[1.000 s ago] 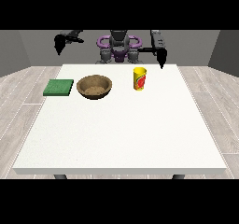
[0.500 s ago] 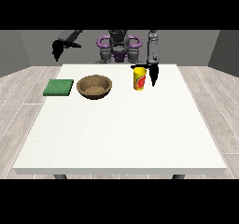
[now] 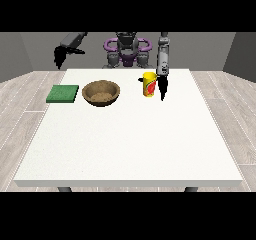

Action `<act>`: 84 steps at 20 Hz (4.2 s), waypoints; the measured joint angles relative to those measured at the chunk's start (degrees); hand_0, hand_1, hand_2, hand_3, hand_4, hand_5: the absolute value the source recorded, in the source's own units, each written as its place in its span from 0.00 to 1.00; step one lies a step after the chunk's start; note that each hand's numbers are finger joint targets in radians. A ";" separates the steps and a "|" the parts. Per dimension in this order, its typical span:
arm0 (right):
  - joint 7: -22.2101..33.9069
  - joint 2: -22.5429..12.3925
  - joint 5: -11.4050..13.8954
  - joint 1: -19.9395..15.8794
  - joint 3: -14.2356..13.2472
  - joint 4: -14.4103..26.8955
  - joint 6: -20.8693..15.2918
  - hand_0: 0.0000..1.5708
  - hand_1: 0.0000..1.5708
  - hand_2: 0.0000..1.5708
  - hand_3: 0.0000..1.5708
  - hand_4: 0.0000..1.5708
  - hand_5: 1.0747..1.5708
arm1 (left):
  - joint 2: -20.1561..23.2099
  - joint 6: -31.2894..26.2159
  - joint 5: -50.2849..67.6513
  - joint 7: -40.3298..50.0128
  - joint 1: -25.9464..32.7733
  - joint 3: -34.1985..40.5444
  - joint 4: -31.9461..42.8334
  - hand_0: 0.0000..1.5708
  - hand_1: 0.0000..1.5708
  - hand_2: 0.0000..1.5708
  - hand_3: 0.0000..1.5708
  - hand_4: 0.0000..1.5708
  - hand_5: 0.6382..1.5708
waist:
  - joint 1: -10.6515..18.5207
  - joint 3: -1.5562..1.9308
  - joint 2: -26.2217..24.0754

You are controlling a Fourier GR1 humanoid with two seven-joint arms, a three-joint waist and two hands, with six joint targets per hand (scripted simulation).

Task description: Pick the cup and pour the ball into the bowl, then pick the bowl and place it on the pad

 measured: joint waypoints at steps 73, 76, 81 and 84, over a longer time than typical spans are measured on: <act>-0.37 -7.68 -1.76 -2.42 -6.19 27.62 7.62 0.00 0.00 0.00 0.00 0.00 0.99 | -0.01 0.48 -94.17 65.17 -30.99 -56.88 8.38 0.95 0.95 1.00 1.00 1.00 0.49 | 3.87 -0.02 -20.45; 0.37 -8.11 -2.34 -2.18 -7.22 27.84 6.79 0.00 0.00 0.00 0.00 0.00 0.99 | -0.11 5.46 -85.67 67.40 -28.77 -47.72 4.78 0.82 0.82 1.00 1.00 1.00 0.56 | 6.31 -0.29 -20.56; 0.64 -7.80 -2.98 -2.27 -8.50 27.82 4.88 0.00 0.00 0.00 0.00 0.23 0.99 | -1.42 15.16 -69.79 66.50 -22.99 -33.89 -1.98 0.36 0.36 0.00 0.00 0.57 0.93 | 10.14 -0.67 -18.21; 0.44 -6.22 -3.12 -3.81 -8.06 27.04 3.76 0.00 0.00 0.00 0.00 0.21 0.99 | -2.58 19.89 -57.60 64.12 -18.41 -27.76 -6.71 0.00 0.00 0.00 0.00 0.00 0.97 | 10.20 -1.06 -14.47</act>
